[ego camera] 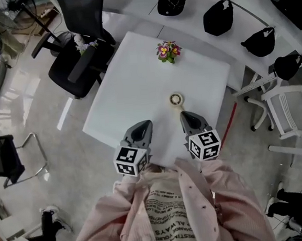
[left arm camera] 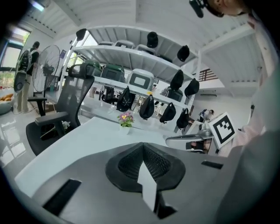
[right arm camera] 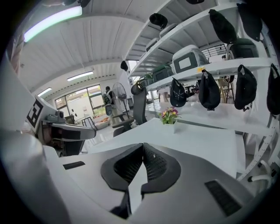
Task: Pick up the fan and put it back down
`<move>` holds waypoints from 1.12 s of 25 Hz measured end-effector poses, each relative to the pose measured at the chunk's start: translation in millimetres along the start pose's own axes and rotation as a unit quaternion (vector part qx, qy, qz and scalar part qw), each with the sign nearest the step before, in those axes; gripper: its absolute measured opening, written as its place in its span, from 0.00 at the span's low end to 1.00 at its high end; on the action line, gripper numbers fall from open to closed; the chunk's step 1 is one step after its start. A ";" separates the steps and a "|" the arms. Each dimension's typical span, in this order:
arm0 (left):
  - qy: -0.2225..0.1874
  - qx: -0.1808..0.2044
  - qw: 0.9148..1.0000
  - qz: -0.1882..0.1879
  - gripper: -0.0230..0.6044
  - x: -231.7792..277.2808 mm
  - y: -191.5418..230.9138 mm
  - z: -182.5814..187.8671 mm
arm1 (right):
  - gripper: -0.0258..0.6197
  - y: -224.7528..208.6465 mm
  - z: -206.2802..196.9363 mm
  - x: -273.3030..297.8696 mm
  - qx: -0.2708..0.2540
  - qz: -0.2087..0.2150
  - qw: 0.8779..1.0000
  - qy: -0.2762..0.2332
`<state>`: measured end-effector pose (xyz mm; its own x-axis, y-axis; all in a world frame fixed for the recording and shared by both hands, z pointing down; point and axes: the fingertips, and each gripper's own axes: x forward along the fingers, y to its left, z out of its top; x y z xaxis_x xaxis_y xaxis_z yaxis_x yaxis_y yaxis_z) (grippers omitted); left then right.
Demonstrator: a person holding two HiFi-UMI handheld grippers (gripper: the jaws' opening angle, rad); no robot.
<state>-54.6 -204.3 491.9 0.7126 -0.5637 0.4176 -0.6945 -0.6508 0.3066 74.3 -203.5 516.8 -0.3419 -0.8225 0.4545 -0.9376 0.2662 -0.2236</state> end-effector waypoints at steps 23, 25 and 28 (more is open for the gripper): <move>-0.145 0.074 0.986 0.038 0.04 -71.1 -14.7 114.9 | 0.04 26.8 132.4 -87.1 -0.010 0.029 0.983 -0.183; -0.150 0.079 0.985 0.044 0.04 -76.0 -13.3 120.3 | 0.04 26.1 137.9 -91.6 -0.013 0.026 0.981 -0.190; -0.160 0.081 0.982 0.053 0.04 -82.5 -10.9 126.5 | 0.04 25.3 147.2 -99.9 -0.022 0.018 0.978 -0.206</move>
<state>-93.3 -215.1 345.9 0.6499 -0.7468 0.1412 -0.7600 -0.6377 0.1252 93.9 -188.6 338.9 -0.3290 -0.9425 0.0584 -0.9303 0.3129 -0.1911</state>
